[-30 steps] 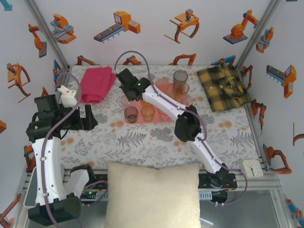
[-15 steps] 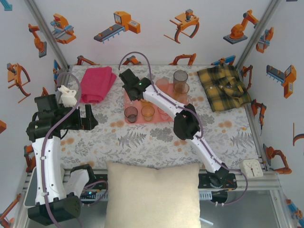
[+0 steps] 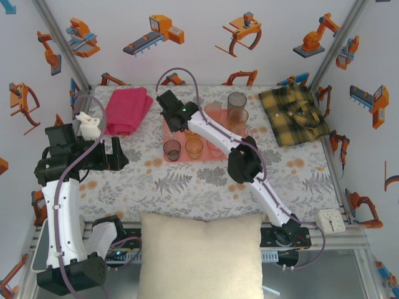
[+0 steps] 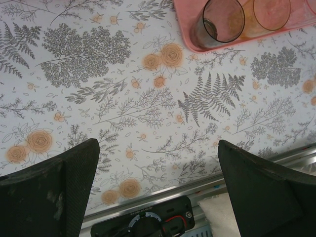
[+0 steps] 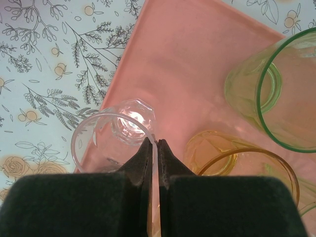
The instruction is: Place the glasses into the tray
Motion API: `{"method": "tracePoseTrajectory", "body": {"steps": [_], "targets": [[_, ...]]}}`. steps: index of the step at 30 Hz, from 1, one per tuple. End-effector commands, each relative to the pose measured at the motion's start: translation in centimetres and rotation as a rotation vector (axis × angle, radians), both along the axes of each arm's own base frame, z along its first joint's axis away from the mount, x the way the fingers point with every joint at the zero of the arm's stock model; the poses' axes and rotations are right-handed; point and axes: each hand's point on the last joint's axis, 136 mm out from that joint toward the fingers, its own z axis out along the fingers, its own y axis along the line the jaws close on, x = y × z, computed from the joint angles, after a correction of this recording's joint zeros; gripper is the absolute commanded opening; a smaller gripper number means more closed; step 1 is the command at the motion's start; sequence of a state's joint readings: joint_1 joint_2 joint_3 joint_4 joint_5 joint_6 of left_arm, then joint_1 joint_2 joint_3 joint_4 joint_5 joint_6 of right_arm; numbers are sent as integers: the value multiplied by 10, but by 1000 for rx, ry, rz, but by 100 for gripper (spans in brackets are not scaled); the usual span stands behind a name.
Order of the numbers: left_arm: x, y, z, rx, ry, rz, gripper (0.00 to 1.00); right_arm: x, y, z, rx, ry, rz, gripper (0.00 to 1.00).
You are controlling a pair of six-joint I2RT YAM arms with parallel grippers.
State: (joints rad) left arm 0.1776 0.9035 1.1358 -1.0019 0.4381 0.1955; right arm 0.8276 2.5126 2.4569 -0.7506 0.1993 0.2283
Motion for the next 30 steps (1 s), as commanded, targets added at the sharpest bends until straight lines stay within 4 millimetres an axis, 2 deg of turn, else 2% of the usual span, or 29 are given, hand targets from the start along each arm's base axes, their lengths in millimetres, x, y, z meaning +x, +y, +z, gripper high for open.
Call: {"method": "tracePoseTrajectory", "body": {"steps": [1,22,30], "targets": [[0,-2,0,-24,-3,-1,97,6,3,3,28,-6,-16,6],[-2,-3,0,-24,-9,-2,97,4,2,-9,28,33,-20,9],[-3,-3,-1,-24,-8,-3,97,6,1,-8,27,28,-24,15]]}}
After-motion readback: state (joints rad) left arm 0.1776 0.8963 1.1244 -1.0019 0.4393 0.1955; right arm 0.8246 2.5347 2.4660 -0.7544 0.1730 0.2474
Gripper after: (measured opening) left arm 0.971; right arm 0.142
